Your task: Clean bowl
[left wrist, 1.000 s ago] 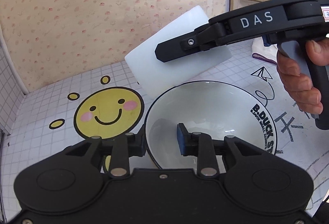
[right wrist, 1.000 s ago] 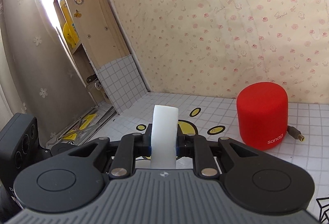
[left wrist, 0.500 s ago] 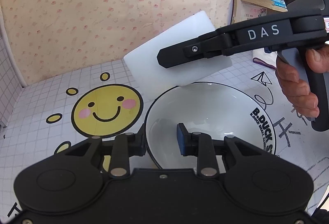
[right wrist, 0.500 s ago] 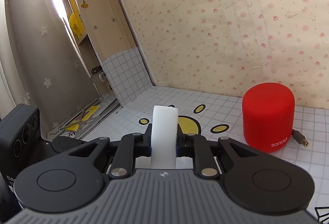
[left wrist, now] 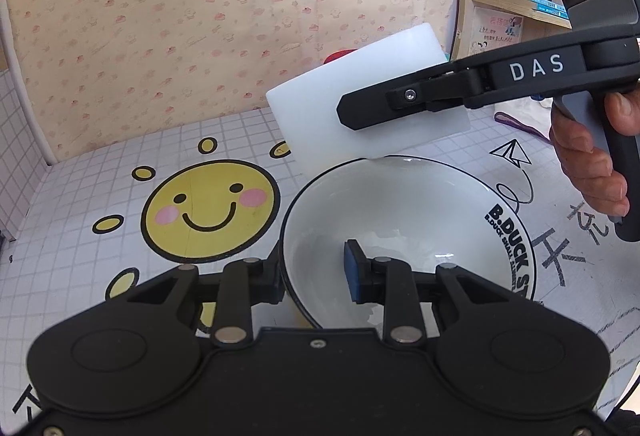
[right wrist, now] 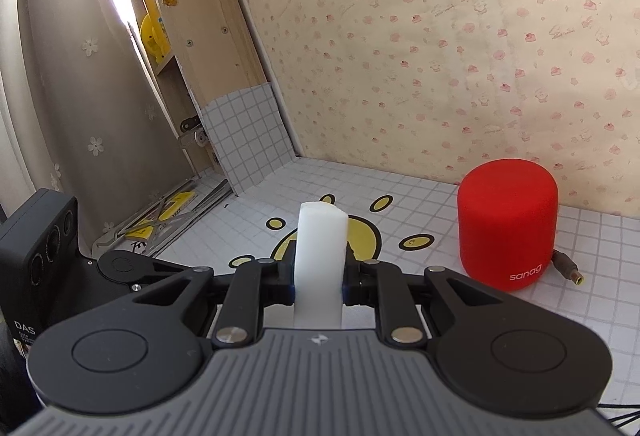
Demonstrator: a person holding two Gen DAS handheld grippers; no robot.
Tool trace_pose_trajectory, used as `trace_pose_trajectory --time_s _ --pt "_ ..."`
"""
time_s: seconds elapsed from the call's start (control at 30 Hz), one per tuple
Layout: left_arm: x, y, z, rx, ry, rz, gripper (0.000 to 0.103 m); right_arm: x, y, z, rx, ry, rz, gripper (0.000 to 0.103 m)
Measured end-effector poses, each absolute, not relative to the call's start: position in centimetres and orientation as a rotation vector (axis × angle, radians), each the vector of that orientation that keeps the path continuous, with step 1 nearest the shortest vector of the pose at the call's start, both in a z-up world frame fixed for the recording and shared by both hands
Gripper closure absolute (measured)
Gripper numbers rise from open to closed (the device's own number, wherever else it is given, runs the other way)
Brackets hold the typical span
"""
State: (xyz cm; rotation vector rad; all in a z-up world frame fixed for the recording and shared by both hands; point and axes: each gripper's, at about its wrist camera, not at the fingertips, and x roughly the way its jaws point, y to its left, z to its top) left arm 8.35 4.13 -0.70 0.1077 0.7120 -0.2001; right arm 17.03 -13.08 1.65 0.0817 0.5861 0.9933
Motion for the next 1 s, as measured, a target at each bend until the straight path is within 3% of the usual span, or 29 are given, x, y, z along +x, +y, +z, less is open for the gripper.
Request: trace_pose_trajectory --time_s 1.0 --pt "7.8 3.9 -0.9 0.112 0.708 -0.192 0.073 19.8 -14.3 1.8 -0.105 0.623 1.278 0.083"
